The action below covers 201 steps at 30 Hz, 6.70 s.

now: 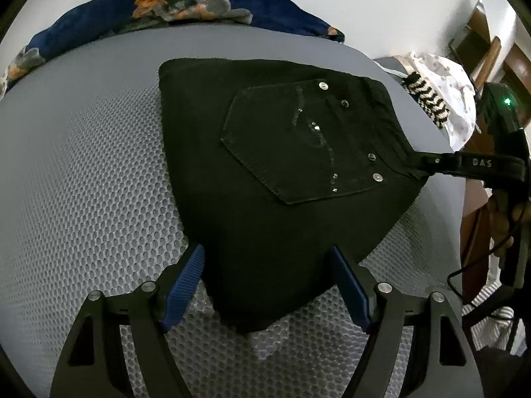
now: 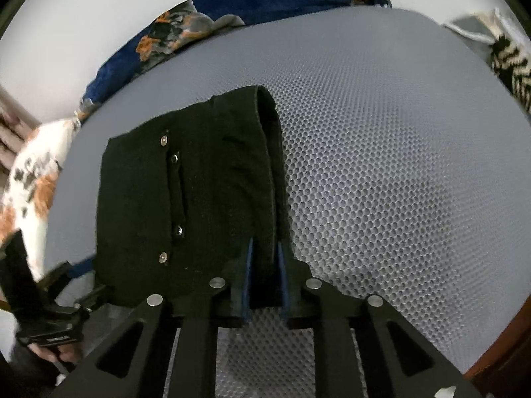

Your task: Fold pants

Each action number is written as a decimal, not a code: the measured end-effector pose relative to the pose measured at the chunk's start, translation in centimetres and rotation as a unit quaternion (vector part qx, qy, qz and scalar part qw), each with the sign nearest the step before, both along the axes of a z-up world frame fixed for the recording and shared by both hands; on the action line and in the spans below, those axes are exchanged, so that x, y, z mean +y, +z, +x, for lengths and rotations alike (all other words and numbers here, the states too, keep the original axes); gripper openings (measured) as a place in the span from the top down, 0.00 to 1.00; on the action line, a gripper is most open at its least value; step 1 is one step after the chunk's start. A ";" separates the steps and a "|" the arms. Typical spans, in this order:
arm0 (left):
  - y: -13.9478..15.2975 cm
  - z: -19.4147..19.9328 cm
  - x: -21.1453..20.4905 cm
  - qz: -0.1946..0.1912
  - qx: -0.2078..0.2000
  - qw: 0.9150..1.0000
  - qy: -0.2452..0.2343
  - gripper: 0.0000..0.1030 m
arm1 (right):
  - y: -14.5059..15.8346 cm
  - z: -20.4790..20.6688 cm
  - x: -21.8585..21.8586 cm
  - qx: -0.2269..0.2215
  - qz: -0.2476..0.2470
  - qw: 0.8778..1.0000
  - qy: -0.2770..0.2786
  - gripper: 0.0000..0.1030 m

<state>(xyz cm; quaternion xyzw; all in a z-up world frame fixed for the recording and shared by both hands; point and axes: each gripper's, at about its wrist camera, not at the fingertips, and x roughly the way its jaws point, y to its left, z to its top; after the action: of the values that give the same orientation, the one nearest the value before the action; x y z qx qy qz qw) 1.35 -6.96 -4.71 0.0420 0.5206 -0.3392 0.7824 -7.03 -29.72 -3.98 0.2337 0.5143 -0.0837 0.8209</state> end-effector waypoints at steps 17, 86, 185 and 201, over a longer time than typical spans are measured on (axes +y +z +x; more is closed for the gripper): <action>1.3 4.2 6.0 -0.076 0.053 0.988 0.121 0.25 | -0.2 1.4 -0.9 -0.003 -0.018 0.999 0.035 0.59; -0.1 9.4 0.8 -0.089 0.083 0.987 0.108 0.76 | 0.0 8.7 0.1 -0.107 0.187 0.970 0.112 0.78; 0.3 4.5 5.9 0.121 -0.099 0.957 0.245 0.30 | 0.0 6.6 12.4 -0.098 -0.127 0.982 0.103 0.20; 0.2 4.6 5.8 0.132 -0.106 0.954 0.247 0.30 | -0.5 6.6 12.3 -0.091 -0.119 0.984 0.101 0.19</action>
<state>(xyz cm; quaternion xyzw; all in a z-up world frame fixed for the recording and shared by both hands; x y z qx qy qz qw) 5.94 -1.18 -4.48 0.0502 0.4685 -0.0571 0.8802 -0.39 -17.38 -4.50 0.0882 0.4450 -0.0393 0.8903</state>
